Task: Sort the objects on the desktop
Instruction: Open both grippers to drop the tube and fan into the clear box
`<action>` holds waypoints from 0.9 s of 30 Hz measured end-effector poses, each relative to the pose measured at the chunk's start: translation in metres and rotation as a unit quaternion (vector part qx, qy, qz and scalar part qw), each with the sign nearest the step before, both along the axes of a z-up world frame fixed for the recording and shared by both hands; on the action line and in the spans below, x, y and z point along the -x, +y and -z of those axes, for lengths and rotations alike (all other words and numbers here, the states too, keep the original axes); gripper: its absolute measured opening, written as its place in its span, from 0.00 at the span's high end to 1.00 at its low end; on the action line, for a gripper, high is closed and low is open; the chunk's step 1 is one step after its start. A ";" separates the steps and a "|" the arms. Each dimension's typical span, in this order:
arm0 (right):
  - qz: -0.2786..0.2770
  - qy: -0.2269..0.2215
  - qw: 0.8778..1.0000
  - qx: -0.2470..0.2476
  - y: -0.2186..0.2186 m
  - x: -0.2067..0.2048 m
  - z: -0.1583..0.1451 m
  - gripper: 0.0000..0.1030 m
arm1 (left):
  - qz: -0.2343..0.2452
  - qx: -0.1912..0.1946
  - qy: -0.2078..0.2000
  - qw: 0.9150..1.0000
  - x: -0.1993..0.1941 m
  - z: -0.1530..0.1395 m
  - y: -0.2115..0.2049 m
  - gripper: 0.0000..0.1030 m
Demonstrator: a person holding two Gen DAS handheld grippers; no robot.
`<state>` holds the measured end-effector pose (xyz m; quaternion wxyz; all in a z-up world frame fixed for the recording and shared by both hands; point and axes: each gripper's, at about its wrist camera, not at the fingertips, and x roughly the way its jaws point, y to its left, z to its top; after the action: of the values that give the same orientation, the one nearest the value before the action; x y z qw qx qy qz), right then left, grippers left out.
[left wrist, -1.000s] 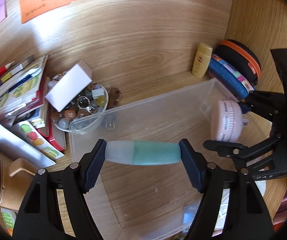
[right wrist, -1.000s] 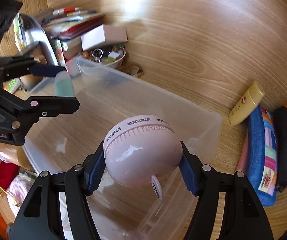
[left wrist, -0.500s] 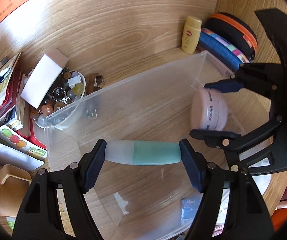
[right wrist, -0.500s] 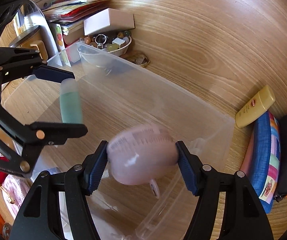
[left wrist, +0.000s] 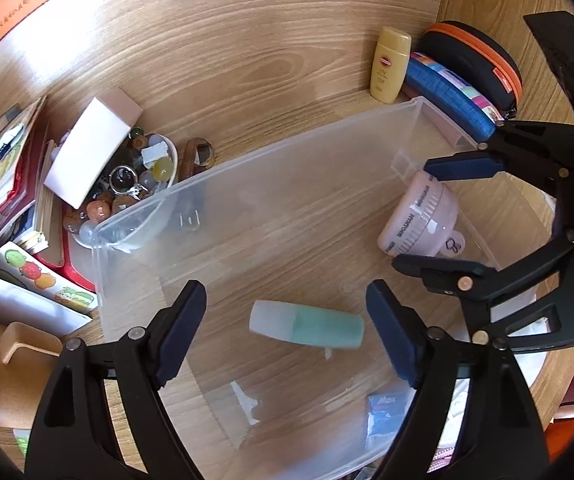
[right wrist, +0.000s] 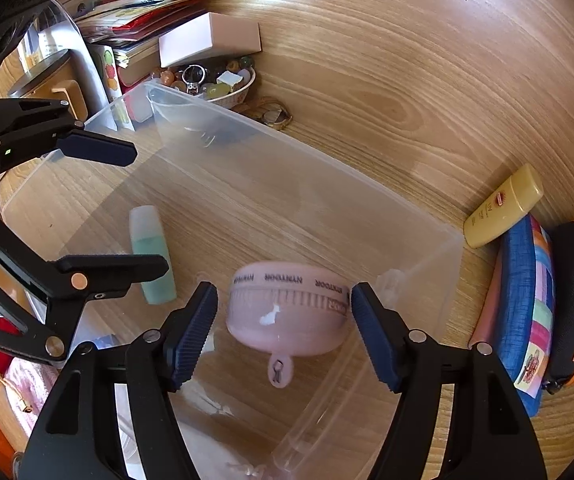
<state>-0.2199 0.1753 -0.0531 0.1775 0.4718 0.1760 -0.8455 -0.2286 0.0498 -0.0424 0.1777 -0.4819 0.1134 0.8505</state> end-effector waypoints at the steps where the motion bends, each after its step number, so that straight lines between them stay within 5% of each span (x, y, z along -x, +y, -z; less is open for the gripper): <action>1: 0.001 0.002 1.000 -0.002 0.000 -0.001 -0.001 0.34 | -0.001 -0.001 0.002 1.000 0.000 -0.001 -0.001 0.17; 7: -0.007 0.041 0.999 -0.015 0.002 -0.019 -0.021 0.24 | -0.007 -0.005 0.018 1.000 -0.003 -0.004 -0.002 0.15; 27: 0.017 0.134 0.991 0.004 0.017 -0.083 -0.073 0.19 | -0.063 -0.033 0.089 0.993 -0.048 -0.048 -0.027 0.07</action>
<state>-0.1367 0.1920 0.0200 0.1399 0.3561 0.1871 -0.9048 -0.1805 0.0232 0.0058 0.1286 -0.4044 0.0696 0.9028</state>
